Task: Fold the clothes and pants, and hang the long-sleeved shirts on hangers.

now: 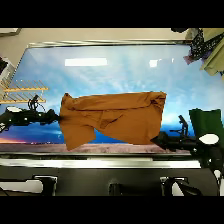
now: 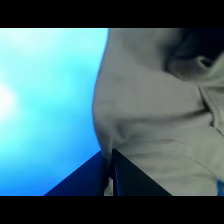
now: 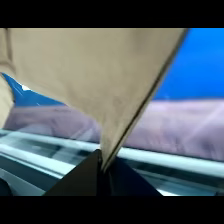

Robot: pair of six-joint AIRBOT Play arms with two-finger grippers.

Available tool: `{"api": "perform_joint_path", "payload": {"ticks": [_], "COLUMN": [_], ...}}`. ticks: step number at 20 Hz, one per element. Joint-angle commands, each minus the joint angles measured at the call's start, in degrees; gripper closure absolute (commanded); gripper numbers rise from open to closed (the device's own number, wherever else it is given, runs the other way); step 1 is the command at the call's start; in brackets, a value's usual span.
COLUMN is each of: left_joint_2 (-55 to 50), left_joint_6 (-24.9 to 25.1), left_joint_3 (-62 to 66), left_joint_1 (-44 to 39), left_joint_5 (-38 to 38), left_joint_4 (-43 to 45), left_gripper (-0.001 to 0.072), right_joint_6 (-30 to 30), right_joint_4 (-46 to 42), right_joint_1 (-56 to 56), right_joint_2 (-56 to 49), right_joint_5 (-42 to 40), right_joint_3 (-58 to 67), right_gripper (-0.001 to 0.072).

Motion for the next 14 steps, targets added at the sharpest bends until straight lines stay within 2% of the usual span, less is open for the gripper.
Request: {"api": "perform_joint_path", "payload": {"ticks": [1,4,10,14], "left_joint_2": [2.7,8.5,20.8,30.5], "left_joint_6": [-1.4,-5.3,-14.7,-21.4], "left_joint_3": [5.3,12.8,32.9,44.9], "left_joint_1": [-0.3,-0.3,-0.3,-0.3], "left_joint_5": [-3.5,-3.4,-3.8,-4.0], "left_joint_4": [-3.0,-3.0,-2.9,-0.3], "left_gripper": [0.0695,0.0696,0.0696,0.0696], "right_joint_6": [-0.7,-0.4,2.3,5.5], "right_joint_4": [0.9,0.8,1.1,0.7], "right_joint_1": [0.0,0.2,0.2,0.1], "right_joint_2": [1.4,-0.7,-7.0,-5.2], "right_joint_5": [-2.6,-7.3,-5.9,3.8], "right_joint_3": [6.3,16.5,44.7,66.2], "right_gripper": [0.0683,0.0683,0.0684,0.0684]}}
